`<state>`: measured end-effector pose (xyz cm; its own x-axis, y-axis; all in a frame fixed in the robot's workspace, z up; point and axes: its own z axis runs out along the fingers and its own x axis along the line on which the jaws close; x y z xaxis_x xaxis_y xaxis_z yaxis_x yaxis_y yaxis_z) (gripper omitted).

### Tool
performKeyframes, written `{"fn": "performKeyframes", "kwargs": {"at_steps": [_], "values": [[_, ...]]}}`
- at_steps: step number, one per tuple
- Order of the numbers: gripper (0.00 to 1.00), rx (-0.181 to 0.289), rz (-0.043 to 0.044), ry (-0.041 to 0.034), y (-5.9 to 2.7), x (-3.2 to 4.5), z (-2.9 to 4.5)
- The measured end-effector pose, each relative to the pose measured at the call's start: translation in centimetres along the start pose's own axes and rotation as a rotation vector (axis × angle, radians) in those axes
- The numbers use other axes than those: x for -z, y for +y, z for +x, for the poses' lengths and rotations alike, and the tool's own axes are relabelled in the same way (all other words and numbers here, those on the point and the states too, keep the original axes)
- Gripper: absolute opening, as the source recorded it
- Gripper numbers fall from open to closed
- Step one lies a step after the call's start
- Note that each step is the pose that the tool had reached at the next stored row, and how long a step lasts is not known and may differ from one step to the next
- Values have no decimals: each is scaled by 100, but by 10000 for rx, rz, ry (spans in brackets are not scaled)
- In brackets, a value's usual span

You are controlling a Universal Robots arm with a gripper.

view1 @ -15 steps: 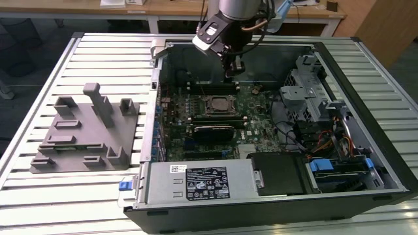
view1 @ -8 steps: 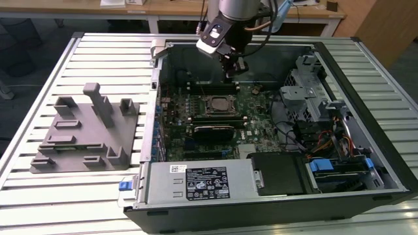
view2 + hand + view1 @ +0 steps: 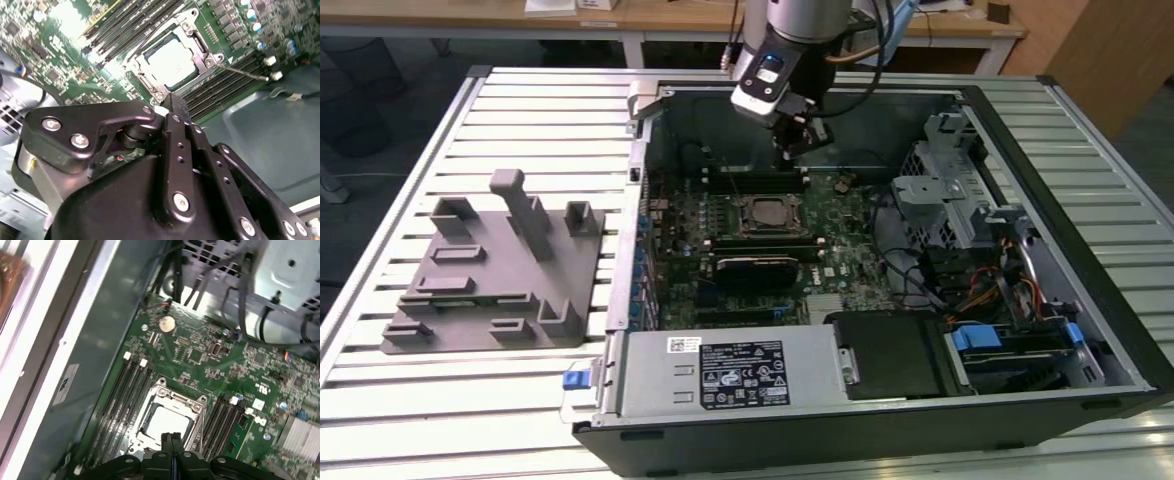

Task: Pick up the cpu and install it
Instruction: 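Install the first cpu locking lever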

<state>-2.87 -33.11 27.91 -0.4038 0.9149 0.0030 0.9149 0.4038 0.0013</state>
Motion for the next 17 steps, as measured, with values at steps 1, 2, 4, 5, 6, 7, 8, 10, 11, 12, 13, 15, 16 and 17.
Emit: {"fn": "performKeyframes", "kwargs": {"at_steps": [1, 2, 4, 5, 6, 7, 8, 10, 11, 12, 13, 15, 16, 17], "values": [[11, 179, 0, 0, 0, -1, 0], [11, 359, 0, 0, 0, -3, 0], [11, 734, 2, 1, 0, -5, 0], [11, 916, 2, 2, 0, -6, 0], [11, 1095, 3, 2, 0, -7, 0], [11, 1275, 4, 2, 0, -8, 0], [11, 1454, 4, 2, 0, -10, 0], [11, 1831, 5, 3, 0, -12, 0], [11, 2010, 5, 3, 0, -13, 0], [11, 2191, 6, 3, 0, -14, 0], [11, 2370, 7, 3, 0, -15, 0], [11, 2730, 7, 4, 0, -17, 0], [11, 2909, 9, 4, 0, -18, 0], [11, 3090, 9, 4, 0, -19, 0]]}}
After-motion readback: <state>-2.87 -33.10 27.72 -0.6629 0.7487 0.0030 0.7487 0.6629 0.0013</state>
